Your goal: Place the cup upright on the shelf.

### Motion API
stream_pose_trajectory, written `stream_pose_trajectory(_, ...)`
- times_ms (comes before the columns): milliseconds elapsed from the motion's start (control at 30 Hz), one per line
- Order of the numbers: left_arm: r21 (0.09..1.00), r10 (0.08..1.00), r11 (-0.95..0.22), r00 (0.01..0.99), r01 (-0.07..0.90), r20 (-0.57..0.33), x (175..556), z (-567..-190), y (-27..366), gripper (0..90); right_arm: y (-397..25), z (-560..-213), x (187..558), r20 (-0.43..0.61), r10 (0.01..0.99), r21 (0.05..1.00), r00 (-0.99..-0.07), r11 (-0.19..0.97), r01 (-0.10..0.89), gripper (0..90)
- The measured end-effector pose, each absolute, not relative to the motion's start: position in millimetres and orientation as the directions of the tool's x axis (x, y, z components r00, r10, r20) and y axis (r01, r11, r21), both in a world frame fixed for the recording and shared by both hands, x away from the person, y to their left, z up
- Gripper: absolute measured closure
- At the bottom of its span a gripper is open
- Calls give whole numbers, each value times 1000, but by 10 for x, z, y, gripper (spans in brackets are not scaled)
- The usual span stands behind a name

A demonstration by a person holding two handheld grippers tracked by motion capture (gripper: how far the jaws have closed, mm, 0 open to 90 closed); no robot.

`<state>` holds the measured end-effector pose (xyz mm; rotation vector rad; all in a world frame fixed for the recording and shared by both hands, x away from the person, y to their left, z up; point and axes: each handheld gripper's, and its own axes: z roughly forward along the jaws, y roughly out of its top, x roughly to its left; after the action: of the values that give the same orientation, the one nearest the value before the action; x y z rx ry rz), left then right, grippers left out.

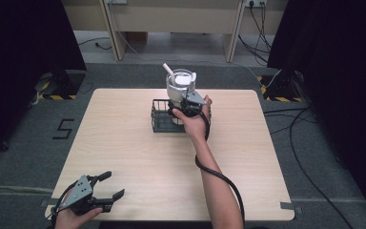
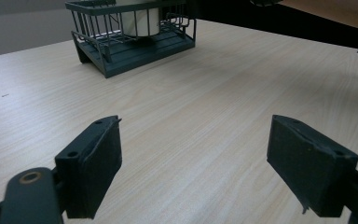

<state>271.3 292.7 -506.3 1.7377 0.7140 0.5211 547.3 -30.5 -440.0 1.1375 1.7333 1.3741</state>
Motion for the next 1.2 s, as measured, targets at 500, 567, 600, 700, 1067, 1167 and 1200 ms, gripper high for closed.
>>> stream_pose_trajectory(500,962,694,-188,720,199,-13,2714,-5063,2923,171,-296,-4432,5370,35,919,974,-392,56,219,90)
stream_pose_trajectory(567,962,694,-188,720,198,-12,2714,-5062,2922,170,-300,-4433,5350,34,920,974,-390,56,218,89)
stream_pose_trajectory(600,962,694,-188,720,198,-12,2714,-5062,2922,171,-304,-4435,5344,30,920,975,-392,60,215,88)
stream_pose_trajectory(700,962,694,-186,719,198,-14,2713,-5062,2920,170,-307,-4435,5316,36,922,975,-386,53,218,86)
stream_pose_trajectory(1067,962,693,-192,721,197,-9,2714,-5061,2914,171,-375,-4404,5190,22,912,975,-409,71,210,87)
stream_pose_trajectory(1167,961,692,-194,721,196,-7,2713,-5059,2915,170,-394,-4398,5166,14,911,976,-413,78,205,83)
stream_pose_trajectory(1200,961,693,-194,721,196,-7,2714,-5060,2915,171,-404,-4394,5151,14,909,976,-417,78,203,82)
